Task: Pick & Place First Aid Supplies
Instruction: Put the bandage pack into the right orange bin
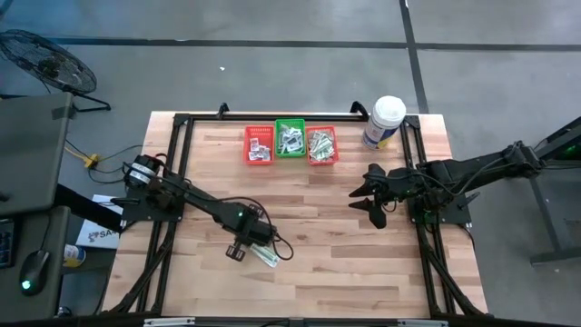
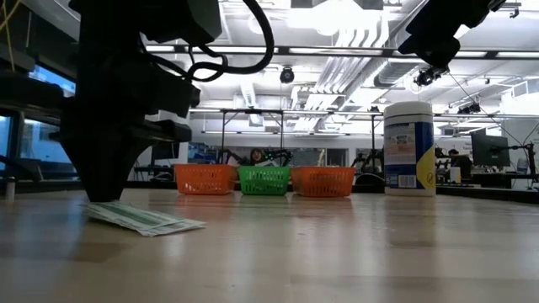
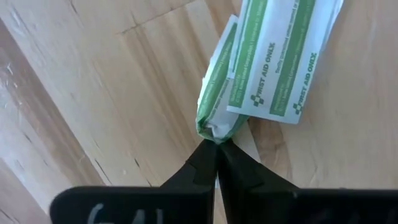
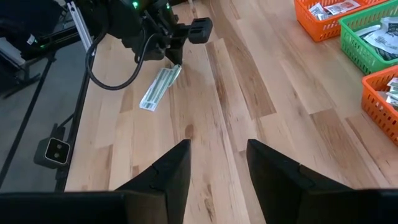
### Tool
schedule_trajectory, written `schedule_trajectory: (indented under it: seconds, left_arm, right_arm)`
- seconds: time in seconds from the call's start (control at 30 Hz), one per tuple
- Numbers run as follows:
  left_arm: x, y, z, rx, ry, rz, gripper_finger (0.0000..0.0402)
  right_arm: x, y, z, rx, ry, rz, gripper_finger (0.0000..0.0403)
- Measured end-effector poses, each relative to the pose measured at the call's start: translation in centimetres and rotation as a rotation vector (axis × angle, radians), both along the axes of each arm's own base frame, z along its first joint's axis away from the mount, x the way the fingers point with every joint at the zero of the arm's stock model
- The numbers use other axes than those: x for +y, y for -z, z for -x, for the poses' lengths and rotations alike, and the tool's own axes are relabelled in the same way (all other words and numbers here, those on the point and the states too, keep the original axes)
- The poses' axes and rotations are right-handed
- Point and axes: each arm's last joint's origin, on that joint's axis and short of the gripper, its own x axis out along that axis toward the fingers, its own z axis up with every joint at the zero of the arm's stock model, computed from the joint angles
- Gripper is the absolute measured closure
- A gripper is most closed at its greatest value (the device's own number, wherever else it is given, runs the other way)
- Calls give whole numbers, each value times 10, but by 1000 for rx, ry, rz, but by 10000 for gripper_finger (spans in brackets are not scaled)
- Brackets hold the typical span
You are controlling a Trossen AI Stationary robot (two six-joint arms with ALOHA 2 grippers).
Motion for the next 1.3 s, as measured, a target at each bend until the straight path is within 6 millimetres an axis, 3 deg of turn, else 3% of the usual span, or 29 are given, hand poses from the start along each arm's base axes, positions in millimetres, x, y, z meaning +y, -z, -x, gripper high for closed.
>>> schedule_trajectory:
  seconds: [0.63, 0.9, 1.3]
  left_arm:
    - [2, -21, -13, -15, -38, -239, 401]
    - [5, -28, -10, 52, -27, -315, 401]
    - [6, -58, -27, -8, -42, -362, 401]
  right_arm:
    - [0, 2, -2, 22, -25, -19, 254]
    - [0, 2, -2, 20, -23, -19, 254]
    - [0, 3, -2, 19, -32, 7, 254]
